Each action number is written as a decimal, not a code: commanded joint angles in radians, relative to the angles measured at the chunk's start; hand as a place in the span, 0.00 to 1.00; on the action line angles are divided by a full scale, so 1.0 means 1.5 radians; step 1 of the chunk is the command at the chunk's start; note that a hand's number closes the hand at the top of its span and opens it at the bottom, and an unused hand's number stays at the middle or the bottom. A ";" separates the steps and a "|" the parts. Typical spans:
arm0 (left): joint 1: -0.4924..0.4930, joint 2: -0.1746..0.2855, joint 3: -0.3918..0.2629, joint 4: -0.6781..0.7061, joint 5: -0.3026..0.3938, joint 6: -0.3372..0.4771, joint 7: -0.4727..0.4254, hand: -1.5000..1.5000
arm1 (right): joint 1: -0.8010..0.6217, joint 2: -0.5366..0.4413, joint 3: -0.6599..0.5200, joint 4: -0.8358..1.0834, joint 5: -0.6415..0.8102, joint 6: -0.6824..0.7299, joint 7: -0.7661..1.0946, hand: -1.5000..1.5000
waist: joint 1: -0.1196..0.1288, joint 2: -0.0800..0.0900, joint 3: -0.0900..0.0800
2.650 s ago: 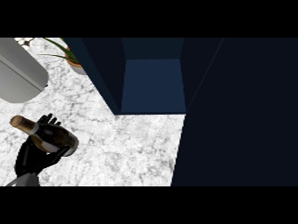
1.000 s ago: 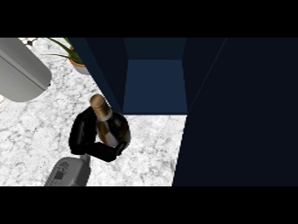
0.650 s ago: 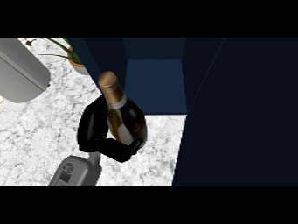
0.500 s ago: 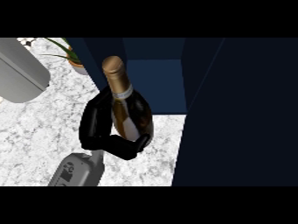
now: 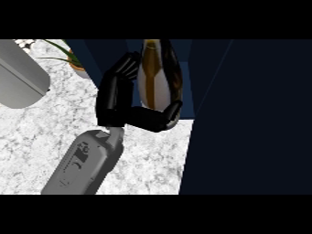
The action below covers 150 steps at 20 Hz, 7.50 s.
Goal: Pick up the wine, place it into the cabinet and close the cabinet
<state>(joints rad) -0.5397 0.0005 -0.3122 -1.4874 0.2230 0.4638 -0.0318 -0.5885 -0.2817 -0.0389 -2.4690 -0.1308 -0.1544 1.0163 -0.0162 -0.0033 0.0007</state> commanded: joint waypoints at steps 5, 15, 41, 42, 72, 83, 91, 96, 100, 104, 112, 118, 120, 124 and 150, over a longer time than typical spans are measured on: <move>-0.079 0.000 0.029 0.111 0.011 0.027 -0.038 1.00 | 0.025 -0.013 -0.068 -0.068 -0.107 0.016 0.035 0.00 | -0.002 0.002 0.000; -0.114 0.000 -0.009 0.182 -0.070 0.065 -0.063 1.00 | -0.007 0.003 -0.033 -0.041 -0.065 -0.002 0.047 0.00 | 0.004 0.000 -0.001; -0.184 0.000 -0.064 0.599 0.121 0.085 -0.373 1.00 | -0.012 0.009 -0.069 0.002 -0.115 0.048 -0.002 0.00 | -0.019 0.007 -0.001; -0.163 0.000 -0.107 0.581 0.132 0.116 -0.376 1.00 | 0.011 0.039 -0.016 -0.023 -0.073 0.035 -0.013 0.00 | -0.021 0.007 -0.001; -0.404 0.024 0.067 0.918 0.200 0.061 -0.449 1.00 | 0.000 0.040 -0.028 0.034 -0.092 0.058 -0.040 0.00 | -0.027 0.015 0.000; -0.398 0.022 0.076 0.972 0.193 0.093 -0.451 1.00 | -0.028 0.066 0.027 0.029 -0.044 0.036 -0.039 0.00 | -0.047 0.025 -0.002; -0.373 0.014 0.129 0.946 0.241 0.019 -0.449 1.00 | -0.029 0.061 0.011 0.018 -0.067 0.041 -0.037 0.00 | -0.059 0.028 -0.003; -0.339 0.000 0.153 0.928 0.270 -0.033 -0.466 1.00 | -0.049 0.065 0.018 0.030 -0.064 0.041 -0.044 0.00 | -0.072 0.028 -0.003; -0.324 0.000 0.168 0.940 0.283 -0.078 -0.449 1.00 | -0.035 0.081 0.042 0.032 -0.044 0.035 -0.049 0.00 | -0.063 0.030 -0.003; -0.296 0.000 0.162 0.930 0.293 -0.091 -0.477 1.00 | -0.042 0.064 0.013 0.040 -0.078 0.054 -0.050 0.00 | -0.091 0.029 -0.003; -0.257 0.000 0.151 0.932 0.314 -0.123 -0.479 1.00 | -0.045 0.090 0.037 0.061 -0.061 0.046 -0.070 0.00 | -0.099 0.030 -0.004; -0.215 0.000 0.126 0.928 0.319 -0.114 -0.501 1.00 | -0.054 0.081 0.024 0.059 -0.085 0.056 -0.065 0.00 | -0.106 0.027 -0.004; -0.225 0.000 0.131 0.927 0.328 -0.098 -0.493 1.00 | -0.036 0.081 0.021 0.037 -0.092 0.056 -0.059 0.00 | -0.113 0.027 -0.004; -0.204 0.000 0.110 0.919 0.327 -0.095 -0.514 1.00 | -0.028 0.089 0.041 0.053 -0.069 0.057 -0.069 0.00 | -0.109 0.028 -0.005; -0.385 0.000 0.086 0.918 0.382 0.023 -0.395 1.00 | 0.046 0.087 0.000 0.035 -0.092 0.085 -0.104 0.00 | -0.097 0.029 -0.001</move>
<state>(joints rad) -1.0742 0.0000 -0.1842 -0.1250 0.7895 0.4808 -0.6649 -0.5614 -0.1495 -0.0308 -2.3790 -0.2614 -0.0280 0.8534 -0.1707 0.0441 -0.0019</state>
